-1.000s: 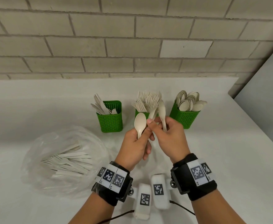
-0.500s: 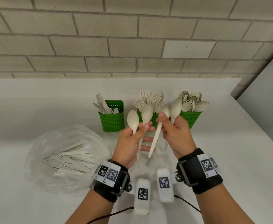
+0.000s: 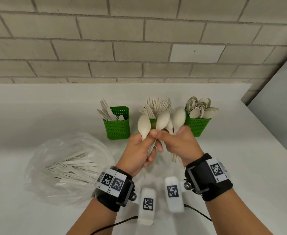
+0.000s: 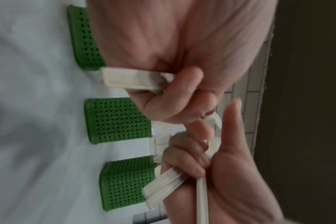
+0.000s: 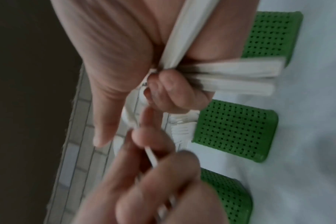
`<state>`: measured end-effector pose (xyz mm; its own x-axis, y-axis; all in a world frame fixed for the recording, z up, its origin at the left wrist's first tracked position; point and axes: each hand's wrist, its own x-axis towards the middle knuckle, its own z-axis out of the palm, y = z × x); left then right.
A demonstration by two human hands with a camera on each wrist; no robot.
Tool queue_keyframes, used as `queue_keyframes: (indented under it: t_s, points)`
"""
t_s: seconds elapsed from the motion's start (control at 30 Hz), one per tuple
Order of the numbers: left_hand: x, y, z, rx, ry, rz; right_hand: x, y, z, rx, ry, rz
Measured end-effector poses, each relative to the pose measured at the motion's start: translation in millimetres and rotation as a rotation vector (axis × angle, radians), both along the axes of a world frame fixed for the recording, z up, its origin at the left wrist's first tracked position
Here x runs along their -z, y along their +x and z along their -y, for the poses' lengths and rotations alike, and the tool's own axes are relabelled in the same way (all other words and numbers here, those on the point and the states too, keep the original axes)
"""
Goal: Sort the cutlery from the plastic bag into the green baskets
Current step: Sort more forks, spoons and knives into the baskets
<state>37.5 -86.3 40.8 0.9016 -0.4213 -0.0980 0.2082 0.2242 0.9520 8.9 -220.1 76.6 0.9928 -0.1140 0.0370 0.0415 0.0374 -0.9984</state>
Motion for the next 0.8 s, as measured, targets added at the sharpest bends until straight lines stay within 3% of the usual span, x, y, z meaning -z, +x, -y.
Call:
queue_keyframes:
  t_s: [0.1, 0.17, 0.23, 0.3, 0.4, 0.53, 0.63, 0.8]
  points:
    - [-1, -2, 1, 0.045, -0.007, 0.01, -1, 0, -4, 0.036, -0.032, 0.014]
    - [0, -1, -2, 0.057, 0.035, 0.025, 0, 6, 0, 0.188, 0.036, 0.009]
    - [6, 2, -6, -0.012, 0.1, 0.036, 1, 12, 10, 0.351, 0.102, 0.017]
    - [13, 8, -9, -0.1, 0.154, 0.058, 2, 14, 16, 0.386, 0.176, 0.031]
    - [8, 10, -9, -0.108, 0.216, 0.211, 4, 9, 16, 0.288, -0.053, 0.041]
    - [0, 2, 4, 0.008, 0.182, 0.371, 15, 4, 6, -0.03, -0.423, 0.065]
    - [4, 0, 6, 0.069, 0.221, 0.351, 29, 3, 0, -0.065, -0.575, 0.08]
    - [-5, 2, -3, 0.209, 0.166, 0.217, 29, -2, -13, -0.102, -0.616, 0.02]
